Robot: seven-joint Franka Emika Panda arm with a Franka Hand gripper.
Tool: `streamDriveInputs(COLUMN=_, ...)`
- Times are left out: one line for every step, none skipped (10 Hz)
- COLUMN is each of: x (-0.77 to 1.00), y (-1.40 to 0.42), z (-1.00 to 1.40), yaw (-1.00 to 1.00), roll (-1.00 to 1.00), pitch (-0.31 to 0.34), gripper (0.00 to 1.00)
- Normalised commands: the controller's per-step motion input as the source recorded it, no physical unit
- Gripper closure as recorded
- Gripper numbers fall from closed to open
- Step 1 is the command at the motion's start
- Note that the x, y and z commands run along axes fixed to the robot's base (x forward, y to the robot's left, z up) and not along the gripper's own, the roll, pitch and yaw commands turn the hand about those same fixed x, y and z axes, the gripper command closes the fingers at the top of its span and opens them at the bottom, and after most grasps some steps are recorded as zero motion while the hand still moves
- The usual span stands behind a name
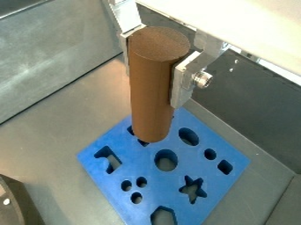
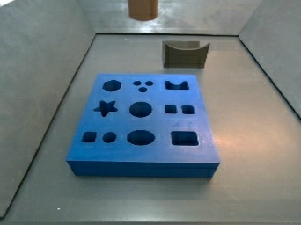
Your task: Insert the round object.
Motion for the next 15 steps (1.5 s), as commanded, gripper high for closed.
streamDriveInputs(x=-0.02, y=-0.13, z=-1.00, yaw=0.00, roll=0.00, pitch=-0.004, gripper=1.00)
streamDriveInputs(x=0.00, y=-0.20, z=-1.00, yaw=0.00, roll=0.00, pitch=-0.001, gripper=1.00)
streamDriveInputs(x=0.00, y=-0.25, z=-1.00, yaw=0.00, roll=0.00, pitch=-0.019, gripper=1.00)
streamDriveInputs(x=0.00, y=-0.19, z=-1.00, yaw=0.00, roll=0.00, pitch=-0.086, gripper=1.00)
streamDriveInputs(x=0.11, y=-0.29, z=-0.90, yaw=0.00, roll=0.18, pitch=0.000, gripper=1.00)
streamDriveInputs(x=0.07, y=-0.29, z=-0.86, yaw=0.00, roll=0.26, pitch=0.000, gripper=1.00)
streamDriveInputs(x=0.00, y=-0.23, z=-0.97, yaw=0.00, roll=0.15, pitch=-0.024, gripper=1.00)
streamDriveInputs(x=0.01, y=-0.03, z=-0.88, yaw=0.00, roll=-0.08, pitch=-0.067, gripper=1.00)
streamDriveInputs(x=0.01, y=0.00, z=-0.67, yaw=-0.03, roll=-0.18, pitch=-0.051, gripper=1.00)
streamDriveInputs(x=0.00, y=0.06, z=-0.56, yaw=-0.02, roll=-0.27, pitch=-0.059, gripper=1.00)
streamDriveInputs(x=0.00, y=0.09, z=-0.51, yaw=-0.02, roll=-0.31, pitch=-0.070, gripper=1.00)
streamDriveInputs(x=0.00, y=0.00, z=-0.45, yaw=-0.01, roll=-0.20, pitch=-0.050, gripper=1.00)
streamDriveInputs(x=0.00, y=0.00, z=-0.35, yaw=0.00, roll=-0.03, pitch=-0.003, gripper=1.00)
streamDriveInputs(x=0.00, y=0.00, z=-0.24, yaw=0.00, roll=0.00, pitch=0.000, gripper=1.00)
streamDriveInputs(x=0.00, y=0.00, z=-0.23, yaw=0.00, roll=0.00, pitch=0.001, gripper=1.00)
